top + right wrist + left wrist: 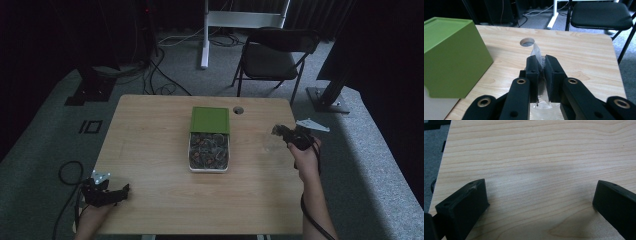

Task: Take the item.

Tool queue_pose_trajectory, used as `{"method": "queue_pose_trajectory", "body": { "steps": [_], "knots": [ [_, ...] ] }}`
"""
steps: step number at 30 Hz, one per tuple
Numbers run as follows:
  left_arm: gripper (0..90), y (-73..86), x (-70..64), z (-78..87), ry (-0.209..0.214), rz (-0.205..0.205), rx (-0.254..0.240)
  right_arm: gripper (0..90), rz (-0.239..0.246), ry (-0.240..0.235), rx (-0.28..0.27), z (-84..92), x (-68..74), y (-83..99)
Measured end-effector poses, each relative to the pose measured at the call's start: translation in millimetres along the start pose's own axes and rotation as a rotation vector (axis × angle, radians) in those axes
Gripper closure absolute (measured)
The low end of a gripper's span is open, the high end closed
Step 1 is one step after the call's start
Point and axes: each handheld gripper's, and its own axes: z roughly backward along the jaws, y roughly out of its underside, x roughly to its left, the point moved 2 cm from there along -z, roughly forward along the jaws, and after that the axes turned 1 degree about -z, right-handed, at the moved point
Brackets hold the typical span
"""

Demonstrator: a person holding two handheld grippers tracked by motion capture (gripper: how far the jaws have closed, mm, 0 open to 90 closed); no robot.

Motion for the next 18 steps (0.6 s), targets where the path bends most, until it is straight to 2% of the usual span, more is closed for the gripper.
{"method": "queue_pose_trajectory", "body": {
  "steps": [15,18],
  "knots": [
    [0.2,0.0,0.0,0.0,0.0,0.0,0.0,81.5,-0.02,0.007,0.055,-15.2,-2.8,13.1],
    [0.2,0.0,0.0,0.0,0.0,0.0,0.0,75.6,-0.024,-0.009,0.069,-17.1,-1.6,15.1]
  ]
}}
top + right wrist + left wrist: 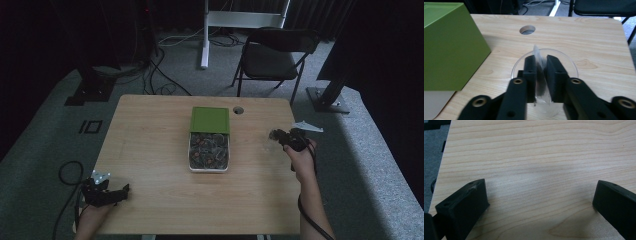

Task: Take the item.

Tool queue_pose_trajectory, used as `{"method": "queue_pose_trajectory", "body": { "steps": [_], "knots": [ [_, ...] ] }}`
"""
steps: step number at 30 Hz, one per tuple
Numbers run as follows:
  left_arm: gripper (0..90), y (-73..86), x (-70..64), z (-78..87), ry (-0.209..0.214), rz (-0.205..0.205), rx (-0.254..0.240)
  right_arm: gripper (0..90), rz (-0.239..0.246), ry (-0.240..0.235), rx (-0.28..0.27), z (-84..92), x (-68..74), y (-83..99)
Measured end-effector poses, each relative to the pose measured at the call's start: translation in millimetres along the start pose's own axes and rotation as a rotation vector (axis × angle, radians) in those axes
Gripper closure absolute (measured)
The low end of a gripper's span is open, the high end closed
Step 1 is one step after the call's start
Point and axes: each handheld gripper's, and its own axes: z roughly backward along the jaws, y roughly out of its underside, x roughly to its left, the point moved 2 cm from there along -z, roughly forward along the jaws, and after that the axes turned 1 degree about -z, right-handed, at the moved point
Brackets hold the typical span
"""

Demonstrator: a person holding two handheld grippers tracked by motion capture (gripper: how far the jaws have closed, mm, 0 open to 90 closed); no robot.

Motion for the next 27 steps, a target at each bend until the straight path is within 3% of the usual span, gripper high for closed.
{"method": "queue_pose_trajectory", "body": {
  "steps": [15,21,27],
  "knots": [
    [0.2,0.0,0.0,0.0,0.0,0.0,0.0,50.2,0.028,-0.021,-0.033,10.8,9.3,-7.1],
    [0.2,0.0,0.0,0.0,0.0,0.0,0.0,32.8,0.053,-0.021,-0.043,13.7,13.9,-7.1],
    [0.2,0.0,0.0,0.0,0.0,0.0,0.0,24.6,0.052,-0.033,-0.054,18.2,18.2,-6.4]
  ]
}}
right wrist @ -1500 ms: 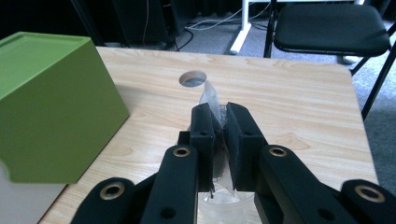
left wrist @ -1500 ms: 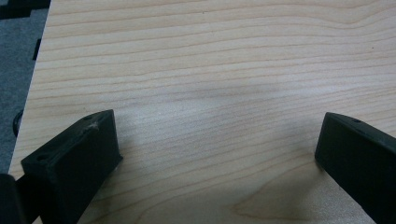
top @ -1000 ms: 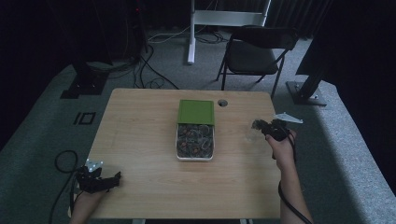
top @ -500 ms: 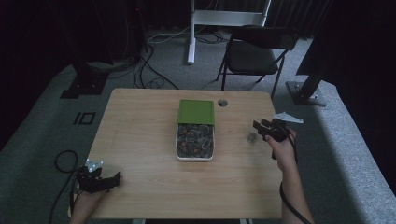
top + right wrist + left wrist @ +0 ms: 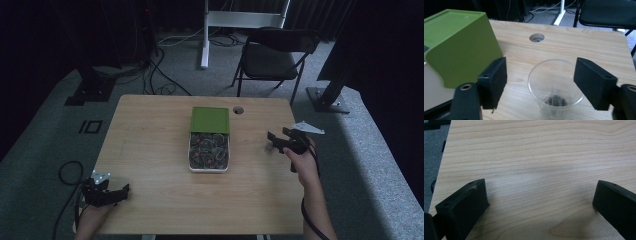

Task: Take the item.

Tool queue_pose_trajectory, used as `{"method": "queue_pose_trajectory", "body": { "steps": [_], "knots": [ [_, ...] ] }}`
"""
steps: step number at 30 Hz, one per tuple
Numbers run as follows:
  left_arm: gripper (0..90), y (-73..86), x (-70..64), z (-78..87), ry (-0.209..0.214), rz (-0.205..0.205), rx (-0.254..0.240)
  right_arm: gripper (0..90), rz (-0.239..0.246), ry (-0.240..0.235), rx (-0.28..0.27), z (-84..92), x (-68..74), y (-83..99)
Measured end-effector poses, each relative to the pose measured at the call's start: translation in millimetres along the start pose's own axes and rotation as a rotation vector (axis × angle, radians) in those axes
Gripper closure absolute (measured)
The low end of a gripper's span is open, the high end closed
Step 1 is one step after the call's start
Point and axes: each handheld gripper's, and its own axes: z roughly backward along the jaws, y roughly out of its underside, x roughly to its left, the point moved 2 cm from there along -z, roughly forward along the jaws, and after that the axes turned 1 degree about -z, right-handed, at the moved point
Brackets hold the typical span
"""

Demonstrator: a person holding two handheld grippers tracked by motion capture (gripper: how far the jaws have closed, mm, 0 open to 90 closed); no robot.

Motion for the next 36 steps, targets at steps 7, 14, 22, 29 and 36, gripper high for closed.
{"method": "queue_pose_trajectory", "body": {
  "steps": [7,14,22,29,36],
  "knots": [
    [0.2,0.0,0.0,0.0,0.0,0.0,0.0,14.9,0.008,0.004,-0.012,7.7,2.7,2.8],
    [0.2,0.0,0.0,0.0,0.0,0.0,0.0,13.9,0.026,0.006,-0.01,16.2,4.6,6.3],
    [0.2,0.0,0.0,0.0,0.0,0.0,0.0,13.9,0.027,0.003,-0.019,25.8,6.2,12.5],
    [0.2,0.0,0.0,0.0,0.0,0.0,0.0,14.0,0.011,0.012,-0.026,31.7,3.3,21.4],
    [0.2,0.0,0.0,0.0,0.0,0.0,0.0,14.0,0.006,0.013,-0.019,38.7,2.1,33.8]
  ]
}}
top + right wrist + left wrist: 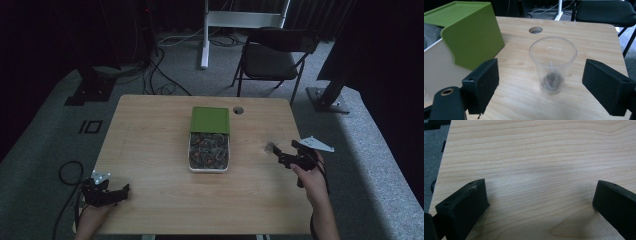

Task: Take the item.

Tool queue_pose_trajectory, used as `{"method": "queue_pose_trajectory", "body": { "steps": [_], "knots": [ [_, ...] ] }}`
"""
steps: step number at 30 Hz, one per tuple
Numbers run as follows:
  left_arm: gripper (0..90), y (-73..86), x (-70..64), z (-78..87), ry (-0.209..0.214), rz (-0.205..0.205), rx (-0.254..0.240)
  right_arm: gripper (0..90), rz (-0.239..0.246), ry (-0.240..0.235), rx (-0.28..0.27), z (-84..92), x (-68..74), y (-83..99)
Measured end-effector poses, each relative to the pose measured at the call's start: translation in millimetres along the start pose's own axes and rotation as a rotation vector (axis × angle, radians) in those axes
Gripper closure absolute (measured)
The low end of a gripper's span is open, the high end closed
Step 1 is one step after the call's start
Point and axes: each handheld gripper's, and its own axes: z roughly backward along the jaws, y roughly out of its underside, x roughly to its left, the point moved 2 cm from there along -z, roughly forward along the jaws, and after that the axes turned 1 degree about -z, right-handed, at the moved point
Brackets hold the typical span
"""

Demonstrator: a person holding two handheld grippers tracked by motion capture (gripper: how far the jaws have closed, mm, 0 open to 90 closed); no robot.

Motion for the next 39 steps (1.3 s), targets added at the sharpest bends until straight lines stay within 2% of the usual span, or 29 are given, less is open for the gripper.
{"method": "queue_pose_trajectory", "body": {
  "steps": [10,24,27,39],
  "knots": [
    [0.2,0.0,0.0,0.0,0.0,0.0,0.0,13.9,-0.002,-0.008,0.046,5.6,-0.3,28.3],
    [0.2,0.0,0.0,-0.1,-0.001,0.0,0.0,13.9,-0.004,-0.016,0.119,1.4,0.8,63.9],
    [0.2,0.0,0.0,-0.1,0.0,0.0,-0.001,13.9,0.019,-0.022,0.139,0.6,1.1,69.5],
    [0.2,0.0,0.0,0.0,-0.001,0.0,0.0,13.9,0.053,-0.055,0.189,2.9,2.9,85.7]
  ]
}}
